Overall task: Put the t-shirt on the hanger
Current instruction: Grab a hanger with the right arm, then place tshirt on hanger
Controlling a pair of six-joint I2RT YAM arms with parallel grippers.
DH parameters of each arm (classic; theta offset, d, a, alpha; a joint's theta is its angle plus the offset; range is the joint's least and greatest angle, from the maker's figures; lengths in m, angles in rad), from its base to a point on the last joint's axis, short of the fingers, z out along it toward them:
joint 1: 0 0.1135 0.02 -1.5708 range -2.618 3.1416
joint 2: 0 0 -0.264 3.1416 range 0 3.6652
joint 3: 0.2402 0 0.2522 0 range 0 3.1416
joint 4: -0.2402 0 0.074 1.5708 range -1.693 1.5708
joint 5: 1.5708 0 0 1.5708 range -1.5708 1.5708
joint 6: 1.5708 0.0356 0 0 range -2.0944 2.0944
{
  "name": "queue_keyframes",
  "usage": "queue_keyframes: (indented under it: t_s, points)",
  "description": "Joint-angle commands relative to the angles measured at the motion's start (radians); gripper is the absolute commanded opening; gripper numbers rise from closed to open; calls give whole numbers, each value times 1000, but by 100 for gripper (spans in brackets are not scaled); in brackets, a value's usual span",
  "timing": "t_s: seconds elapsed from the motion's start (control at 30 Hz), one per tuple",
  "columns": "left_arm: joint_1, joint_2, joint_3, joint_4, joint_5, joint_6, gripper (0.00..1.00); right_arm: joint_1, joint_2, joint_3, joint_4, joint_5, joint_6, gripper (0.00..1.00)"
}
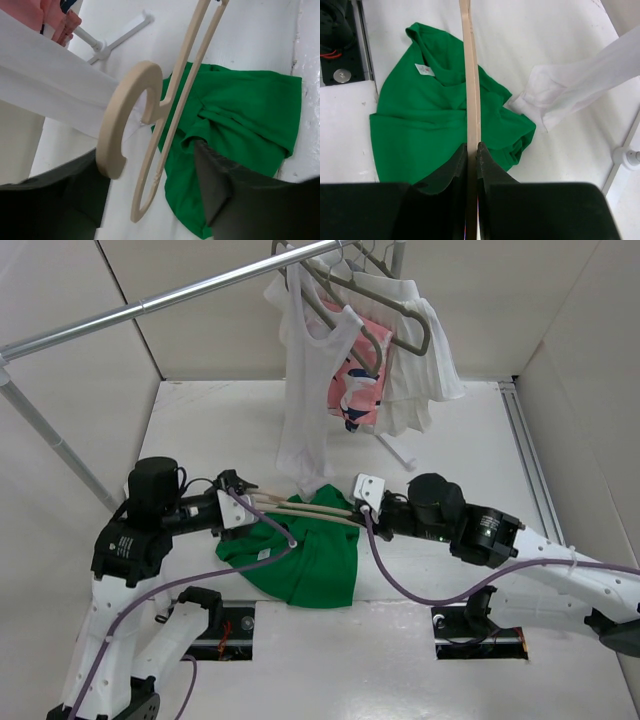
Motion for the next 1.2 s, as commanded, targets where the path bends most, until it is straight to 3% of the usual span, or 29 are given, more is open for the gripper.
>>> queue_keyframes:
  t_s: [0.0, 0.07, 0.2, 0.37, 0.5, 0.53, 0.57, 0.67, 0.83, 1.17]
  points:
    - [-8, -18, 4, 23, 30, 26, 52, -6, -10, 22, 94, -37, -5, 0]
    - [-8, -9, 14, 78, 39, -46, 21, -6, 2, 22, 103, -47, -5, 0]
    - [-8, -30, 24, 103, 53, -84, 26, -6, 13, 13, 112, -60, -5, 0]
    - [-8, -50, 14, 103, 41, -109, 0, -6, 31, 4, 122, -69, -5, 0]
    - [-8, -59, 14, 112, 23, -121, 0, -6, 66, 13, 109, -69, -14, 1]
    - [-8, -59, 14, 112, 22, -121, 0, -6, 91, 31, 99, -69, -24, 14]
    - [-8, -59, 14, 100, 22, -112, 0, -6, 123, 54, 79, -90, -34, 53]
    - [-8, -59, 4, 74, 22, -81, 0, -6, 170, 117, 47, -113, -89, 77]
    - [-8, -59, 4, 43, 59, -21, 0, 4, 269, 275, 34, -124, -188, 83]
    - [-8, -50, 4, -9, 61, 86, 0, 13, 577, 516, -36, -222, -317, 81]
